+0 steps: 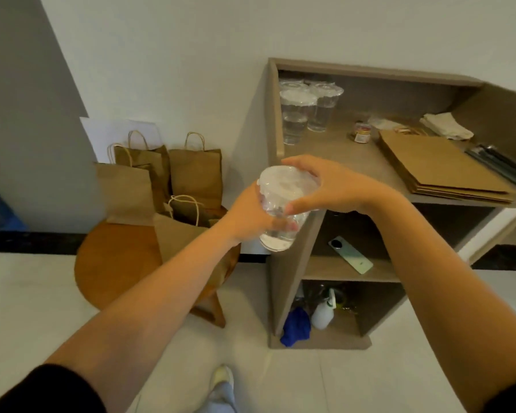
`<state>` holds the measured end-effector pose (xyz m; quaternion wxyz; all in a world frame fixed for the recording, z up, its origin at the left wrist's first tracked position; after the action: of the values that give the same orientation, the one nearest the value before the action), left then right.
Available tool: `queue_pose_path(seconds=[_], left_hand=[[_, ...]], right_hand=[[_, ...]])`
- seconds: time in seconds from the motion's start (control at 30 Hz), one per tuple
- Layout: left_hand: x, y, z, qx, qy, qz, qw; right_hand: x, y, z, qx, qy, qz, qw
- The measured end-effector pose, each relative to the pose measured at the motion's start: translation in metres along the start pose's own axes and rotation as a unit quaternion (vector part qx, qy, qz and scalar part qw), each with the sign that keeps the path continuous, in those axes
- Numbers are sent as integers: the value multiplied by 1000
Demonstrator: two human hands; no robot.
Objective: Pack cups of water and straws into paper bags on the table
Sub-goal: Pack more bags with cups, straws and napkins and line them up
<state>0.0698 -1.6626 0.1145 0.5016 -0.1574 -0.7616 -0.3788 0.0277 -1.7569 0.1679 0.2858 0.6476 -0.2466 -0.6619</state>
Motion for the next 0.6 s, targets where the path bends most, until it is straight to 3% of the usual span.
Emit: queue_pose_path(seconds=[0.23, 0.5, 0.6], left_hand=[[-53, 42, 35, 24, 62, -8, 998], [-152, 92, 28, -62, 189, -85, 976], [-207, 126, 17, -44, 261, -122, 957]], right_hand=[[-9, -69, -47, -72, 20, 5, 997], [12, -115, -120, -1, 33, 4, 999], [29, -119, -153, 18, 7, 3, 1000]])
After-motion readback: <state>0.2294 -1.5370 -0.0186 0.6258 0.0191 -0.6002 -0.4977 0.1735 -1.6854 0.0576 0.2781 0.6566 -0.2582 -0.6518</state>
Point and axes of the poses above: each hand's wrist, its own z-axis away from the middle knuckle, its own y-axis out of the back of the hand, x = y × z, the point moved 8 cm from there along -z, towards the middle knuckle, and after that the axes turned 8 degrees about -z, right-handed, at the moved point
